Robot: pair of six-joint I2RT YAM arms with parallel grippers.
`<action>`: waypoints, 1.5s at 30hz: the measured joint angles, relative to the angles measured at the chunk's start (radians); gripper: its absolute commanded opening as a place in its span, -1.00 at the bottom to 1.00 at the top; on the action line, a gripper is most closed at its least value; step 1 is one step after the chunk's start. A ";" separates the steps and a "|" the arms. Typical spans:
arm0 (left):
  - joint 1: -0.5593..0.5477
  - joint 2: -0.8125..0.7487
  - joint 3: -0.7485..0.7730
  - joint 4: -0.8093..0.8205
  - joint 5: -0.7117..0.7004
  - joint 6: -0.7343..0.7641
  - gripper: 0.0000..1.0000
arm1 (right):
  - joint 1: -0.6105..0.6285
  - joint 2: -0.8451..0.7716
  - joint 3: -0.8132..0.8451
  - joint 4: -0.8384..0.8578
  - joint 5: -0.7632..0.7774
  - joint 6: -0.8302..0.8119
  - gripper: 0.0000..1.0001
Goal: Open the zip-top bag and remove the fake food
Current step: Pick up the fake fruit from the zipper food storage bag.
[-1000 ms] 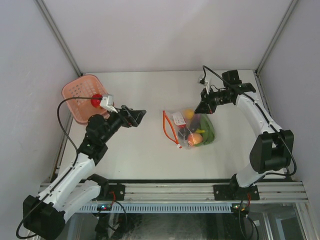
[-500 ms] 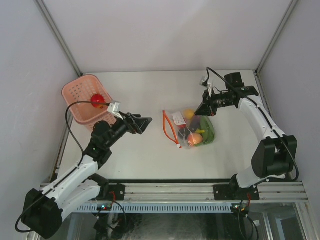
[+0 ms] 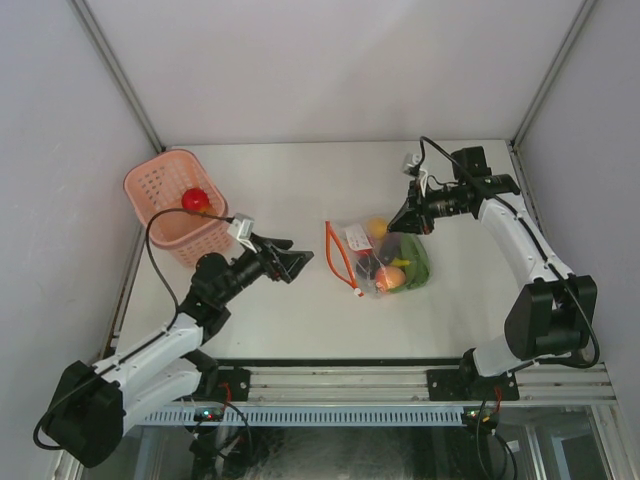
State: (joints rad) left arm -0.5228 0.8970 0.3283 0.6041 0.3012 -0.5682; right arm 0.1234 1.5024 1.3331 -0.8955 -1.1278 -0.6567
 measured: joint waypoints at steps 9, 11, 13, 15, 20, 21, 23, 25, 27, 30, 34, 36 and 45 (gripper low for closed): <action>-0.008 0.102 0.000 0.049 0.044 0.130 0.63 | -0.005 -0.003 -0.032 -0.048 -0.048 -0.153 -0.73; -0.021 0.123 -0.006 0.077 0.047 0.173 0.62 | -0.005 -0.003 -0.051 -0.058 -0.058 -0.211 -0.72; -0.037 0.138 -0.023 0.125 0.048 0.216 0.59 | 0.000 -0.003 -0.072 -0.072 -0.061 -0.283 -0.70; -0.058 0.162 -0.043 0.177 0.051 0.263 0.52 | 0.011 -0.003 -0.095 -0.092 -0.060 -0.371 -0.67; -0.087 0.267 -0.051 0.254 0.062 0.407 0.26 | 0.053 -0.003 -0.155 -0.115 -0.016 -0.574 -0.66; -0.089 0.290 -0.051 0.259 0.061 0.435 0.18 | 0.061 -0.003 -0.161 -0.119 -0.007 -0.601 -0.66; -0.089 0.336 -0.049 0.265 0.061 0.486 0.07 | 0.078 0.000 -0.166 -0.118 0.014 -0.640 -0.66; -0.089 0.385 -0.046 0.279 0.064 0.526 0.02 | 0.092 0.005 -0.169 -0.102 0.039 -0.656 -0.67; -0.094 0.459 -0.028 0.300 0.071 0.557 -0.01 | 0.108 0.009 -0.178 -0.067 0.074 -0.652 -0.66; -0.113 0.553 0.018 0.328 0.068 0.591 -0.03 | 0.135 0.014 -0.207 0.002 0.139 -0.623 -0.66; -0.179 0.647 0.076 0.384 0.056 0.660 -0.02 | 0.156 0.035 -0.227 0.072 0.208 -0.573 -0.65; -0.204 0.682 0.095 0.415 0.048 0.691 -0.01 | 0.161 0.053 -0.231 0.102 0.240 -0.550 -0.65; -0.224 0.846 0.193 0.470 0.035 0.776 0.03 | 0.161 0.090 -0.233 0.189 0.346 -0.440 -0.65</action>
State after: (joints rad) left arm -0.7464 1.7435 0.5209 1.0740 0.3363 0.2077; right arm 0.2844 1.5929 1.0996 -0.7067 -0.7815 -1.0969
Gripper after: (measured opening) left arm 0.502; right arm 0.174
